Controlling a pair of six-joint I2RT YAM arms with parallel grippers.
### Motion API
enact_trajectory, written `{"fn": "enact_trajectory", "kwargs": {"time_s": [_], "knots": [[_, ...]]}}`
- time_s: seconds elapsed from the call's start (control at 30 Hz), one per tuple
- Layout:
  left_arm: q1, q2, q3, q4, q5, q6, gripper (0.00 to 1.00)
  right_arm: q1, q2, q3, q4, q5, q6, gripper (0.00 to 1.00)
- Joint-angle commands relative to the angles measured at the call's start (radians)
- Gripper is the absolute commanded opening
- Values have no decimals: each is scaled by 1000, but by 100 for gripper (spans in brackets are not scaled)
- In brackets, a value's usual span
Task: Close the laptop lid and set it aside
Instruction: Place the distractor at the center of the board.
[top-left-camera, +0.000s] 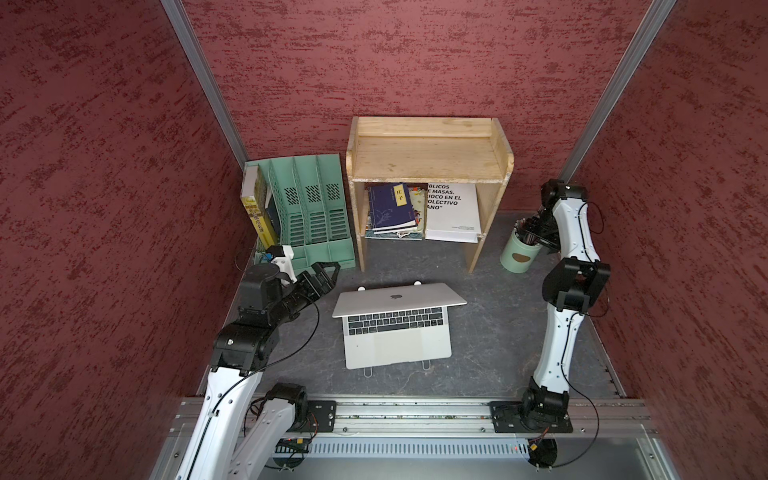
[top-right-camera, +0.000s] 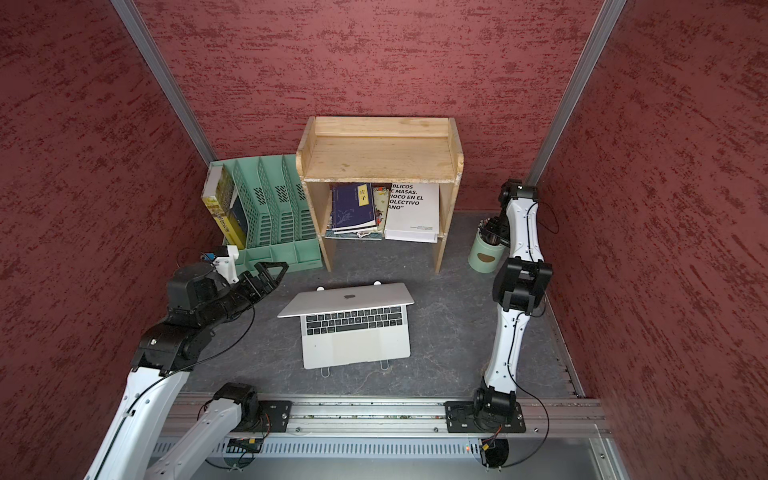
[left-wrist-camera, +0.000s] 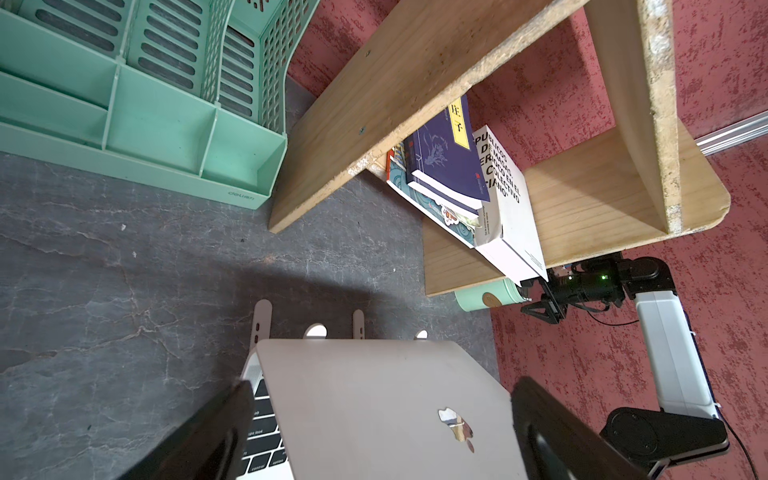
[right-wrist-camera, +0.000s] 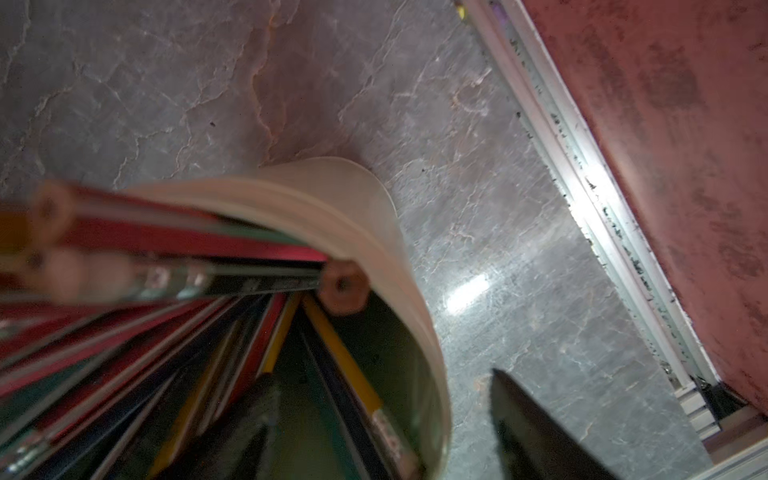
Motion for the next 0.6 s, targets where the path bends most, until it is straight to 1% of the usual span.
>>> {"fn": "enact_trajectory", "kwargs": {"time_s": [0.0, 0.07, 0.1, 0.2, 0.27, 0.33, 0.37, 0.43, 0.57], "knots": [[3, -18, 35, -97, 10, 22, 100, 1, -107, -54, 60, 8, 30, 98], [3, -27, 44, -131, 3, 30, 99, 2, -209, -162, 139, 21, 35, 99], [4, -30, 47, -147, 8, 30, 100, 1, -282, -242, 197, 12, 39, 98], [7, -38, 48, -188, 47, 19, 100, 2, -566, -584, 439, -54, 65, 98], [9, -43, 43, -207, 73, 2, 100, 2, -780, -798, 592, -136, 74, 98], [8, -48, 37, -211, 107, -22, 100, 10, -975, -999, 732, -265, 88, 98], [6, -51, 36, -211, 122, -31, 100, 24, -1049, -1070, 767, -309, 88, 98], [3, -55, 35, -217, 142, -45, 100, 93, -1179, -1160, 762, -365, 75, 98], [-8, -57, 34, -236, 164, -54, 100, 291, -1325, -1242, 670, -419, 86, 98]]}}
